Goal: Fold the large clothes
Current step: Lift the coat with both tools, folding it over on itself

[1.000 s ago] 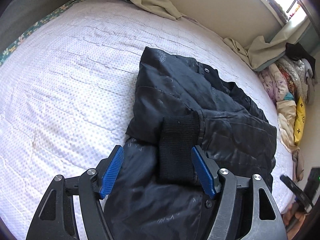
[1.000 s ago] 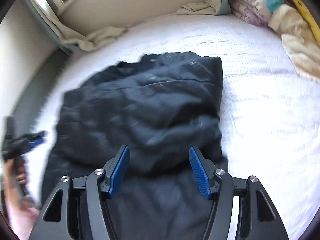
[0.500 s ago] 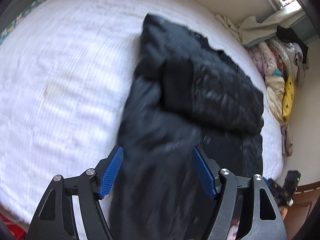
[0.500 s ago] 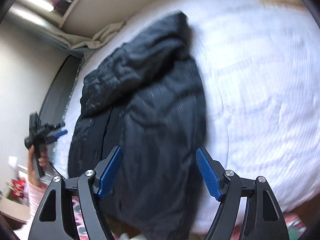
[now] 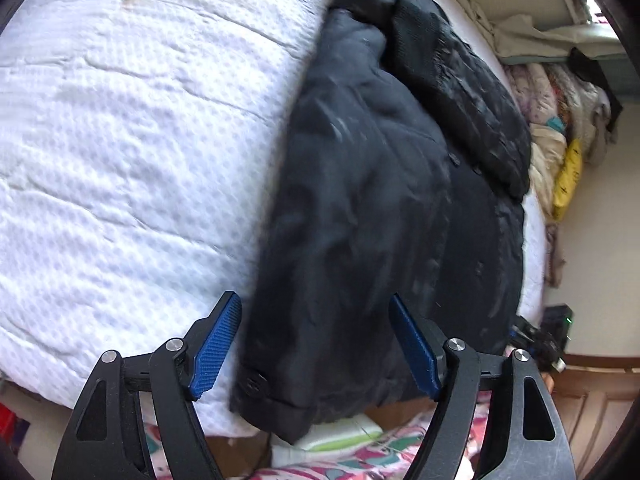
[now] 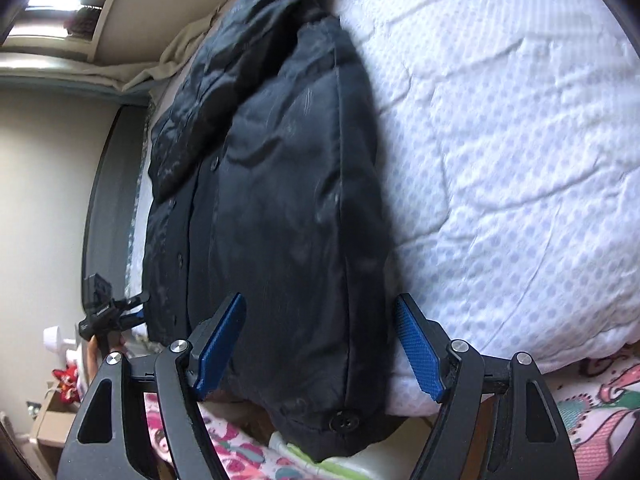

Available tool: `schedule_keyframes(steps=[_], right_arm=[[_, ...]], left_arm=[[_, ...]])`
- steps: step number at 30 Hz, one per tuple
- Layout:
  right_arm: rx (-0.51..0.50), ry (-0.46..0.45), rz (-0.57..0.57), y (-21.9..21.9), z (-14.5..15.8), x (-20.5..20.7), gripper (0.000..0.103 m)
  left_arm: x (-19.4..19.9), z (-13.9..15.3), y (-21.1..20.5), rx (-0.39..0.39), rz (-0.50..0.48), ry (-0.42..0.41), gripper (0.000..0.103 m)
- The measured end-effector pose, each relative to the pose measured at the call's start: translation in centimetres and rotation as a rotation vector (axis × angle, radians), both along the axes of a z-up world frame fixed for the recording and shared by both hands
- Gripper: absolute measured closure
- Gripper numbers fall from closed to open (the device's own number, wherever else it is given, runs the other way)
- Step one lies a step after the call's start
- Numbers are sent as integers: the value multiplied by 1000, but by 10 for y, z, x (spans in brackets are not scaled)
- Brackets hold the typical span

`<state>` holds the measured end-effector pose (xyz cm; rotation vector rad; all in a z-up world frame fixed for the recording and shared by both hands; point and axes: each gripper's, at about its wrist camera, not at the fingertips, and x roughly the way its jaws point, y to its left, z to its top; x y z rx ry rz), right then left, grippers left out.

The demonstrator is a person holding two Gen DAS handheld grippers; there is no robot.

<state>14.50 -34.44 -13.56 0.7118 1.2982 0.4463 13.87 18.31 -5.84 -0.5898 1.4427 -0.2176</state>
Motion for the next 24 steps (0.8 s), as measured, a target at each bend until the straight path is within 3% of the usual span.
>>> schedule_keyframes(steps=[3, 9, 15, 17, 20, 24], right_arm=[[63, 48, 47, 9, -8, -2, 29], [64, 41, 81, 23, -9, -5, 29], [110, 59, 74, 33, -15, 3, 47], [116, 64, 77, 34, -17, 6, 64], [133, 53, 92, 37, -15, 9, 86], [137, 1, 119, 42, 0, 6, 91]], left_arm=[[-8, -3, -8, -7, -14, 21, 24], [-14, 0, -26, 31, -69, 3, 33], [-15, -1, -27, 5, -66, 0, 64], [-17, 0, -31, -6, -72, -10, 76], [-19, 3, -38, 8, -82, -33, 81], [-28, 10, -37, -11, -78, -49, 83]])
